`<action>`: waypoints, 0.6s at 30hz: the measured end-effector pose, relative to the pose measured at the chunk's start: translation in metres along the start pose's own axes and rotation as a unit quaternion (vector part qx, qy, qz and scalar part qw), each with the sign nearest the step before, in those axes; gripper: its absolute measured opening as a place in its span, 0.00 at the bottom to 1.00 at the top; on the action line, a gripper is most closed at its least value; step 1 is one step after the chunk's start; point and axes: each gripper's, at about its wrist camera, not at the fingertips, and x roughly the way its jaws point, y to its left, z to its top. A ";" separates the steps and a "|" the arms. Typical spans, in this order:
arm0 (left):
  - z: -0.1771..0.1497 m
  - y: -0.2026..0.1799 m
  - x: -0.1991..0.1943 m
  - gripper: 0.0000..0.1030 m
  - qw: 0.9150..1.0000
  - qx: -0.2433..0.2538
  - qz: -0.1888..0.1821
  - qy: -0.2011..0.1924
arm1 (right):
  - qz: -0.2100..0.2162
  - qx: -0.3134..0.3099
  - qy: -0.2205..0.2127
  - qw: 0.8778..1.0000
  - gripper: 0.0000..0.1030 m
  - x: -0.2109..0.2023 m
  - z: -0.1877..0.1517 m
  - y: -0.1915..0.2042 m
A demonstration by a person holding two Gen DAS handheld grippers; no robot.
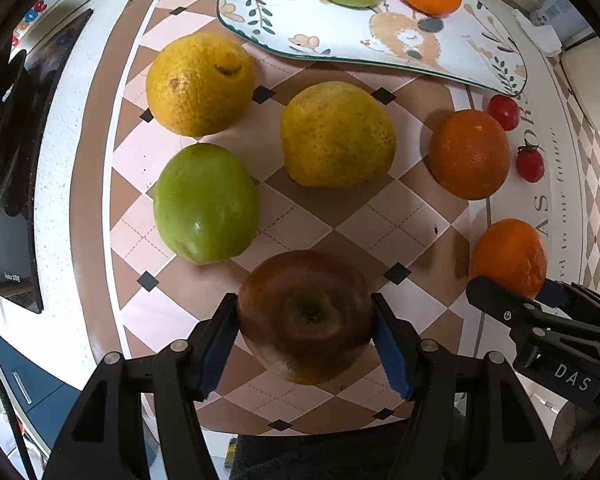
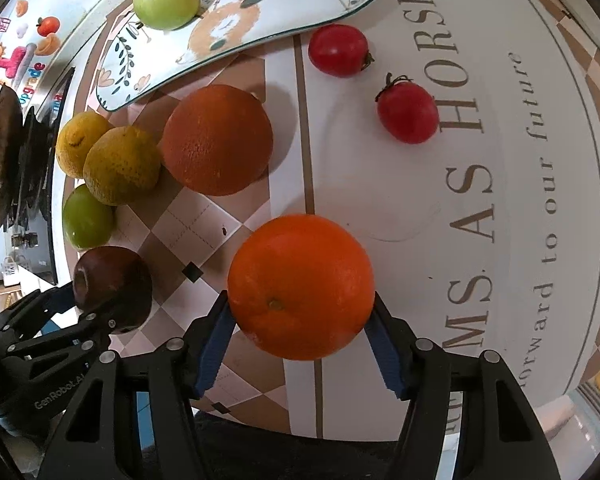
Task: Organize fruits
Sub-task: 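Place the large orange on the plate with the right tool while the left tool places the brown apple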
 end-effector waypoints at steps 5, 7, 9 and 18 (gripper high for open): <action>0.005 -0.003 -0.002 0.60 1.000 0.002 -0.006 0.000 | 0.005 0.007 0.006 1.000 0.67 0.000 0.006 -0.004; 0.007 -0.003 -0.006 0.60 1.000 0.005 -0.007 -0.002 | 0.005 0.011 -0.002 1.000 0.67 -0.002 0.008 -0.006; 0.010 -0.005 -0.010 0.60 1.000 0.008 -0.009 -0.004 | 0.004 0.007 -0.008 1.000 0.66 -0.004 0.008 -0.006; 0.041 -0.012 -0.082 0.60 0.997 0.016 -0.058 -0.044 | 0.029 0.000 -0.047 0.998 0.65 -0.047 0.021 -0.008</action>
